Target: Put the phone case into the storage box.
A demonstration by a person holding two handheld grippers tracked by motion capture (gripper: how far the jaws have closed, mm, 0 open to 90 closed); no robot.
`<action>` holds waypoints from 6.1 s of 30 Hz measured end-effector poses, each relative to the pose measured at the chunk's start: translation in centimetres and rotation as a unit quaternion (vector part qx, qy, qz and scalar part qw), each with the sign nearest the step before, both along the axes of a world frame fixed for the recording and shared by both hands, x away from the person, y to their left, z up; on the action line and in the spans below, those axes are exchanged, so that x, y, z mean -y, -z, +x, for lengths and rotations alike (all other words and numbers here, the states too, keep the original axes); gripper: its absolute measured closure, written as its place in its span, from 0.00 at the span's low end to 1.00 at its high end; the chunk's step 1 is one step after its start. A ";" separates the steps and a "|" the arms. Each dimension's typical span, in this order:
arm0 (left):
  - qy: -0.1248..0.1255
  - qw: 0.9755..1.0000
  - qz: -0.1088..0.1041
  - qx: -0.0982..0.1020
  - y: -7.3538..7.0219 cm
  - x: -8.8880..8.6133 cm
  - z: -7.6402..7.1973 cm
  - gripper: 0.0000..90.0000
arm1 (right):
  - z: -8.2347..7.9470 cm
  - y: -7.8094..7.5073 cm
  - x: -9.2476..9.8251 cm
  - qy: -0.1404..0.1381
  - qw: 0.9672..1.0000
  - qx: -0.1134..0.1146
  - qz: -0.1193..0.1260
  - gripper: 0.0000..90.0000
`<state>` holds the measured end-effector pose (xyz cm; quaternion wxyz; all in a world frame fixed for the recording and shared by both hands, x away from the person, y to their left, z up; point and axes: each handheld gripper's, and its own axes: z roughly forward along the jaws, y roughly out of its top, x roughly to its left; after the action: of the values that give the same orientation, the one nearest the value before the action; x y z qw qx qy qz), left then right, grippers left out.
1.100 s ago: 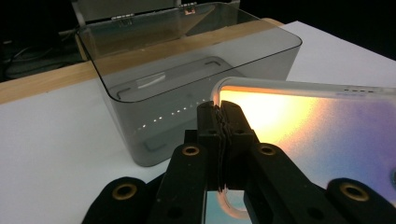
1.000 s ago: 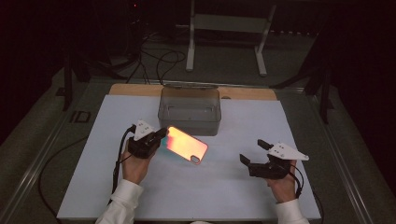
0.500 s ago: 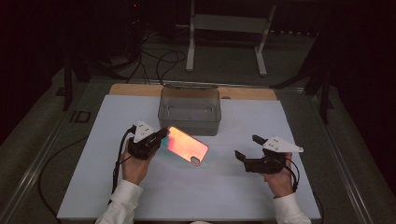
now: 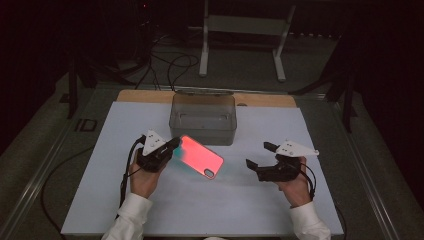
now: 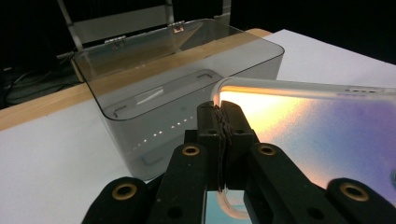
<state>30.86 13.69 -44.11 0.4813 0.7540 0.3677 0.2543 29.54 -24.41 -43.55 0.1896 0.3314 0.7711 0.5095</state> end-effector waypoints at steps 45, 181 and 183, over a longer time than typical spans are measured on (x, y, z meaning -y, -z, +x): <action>0.039 0.999 0.014 0.034 -0.4 0.9 -0.8 0.99 | 3.6 -2.0 -5.0 -0.073 0.994 -0.076 0.022 0.11; -0.030 0.998 -0.042 0.040 -0.7 -1.8 -1.5 0.00 | 5.1 -0.6 -9.6 -0.133 0.941 -0.309 0.035 0.91; -0.036 0.998 -0.047 0.038 -0.5 -2.2 -1.7 0.00 | 5.1 -0.6 -9.5 -0.133 0.942 -0.306 0.035 0.91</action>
<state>29.16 15.90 -43.64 0.5204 0.7067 0.3876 0.2820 34.61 -14.88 -42.91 -0.1367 0.3726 0.8108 0.4302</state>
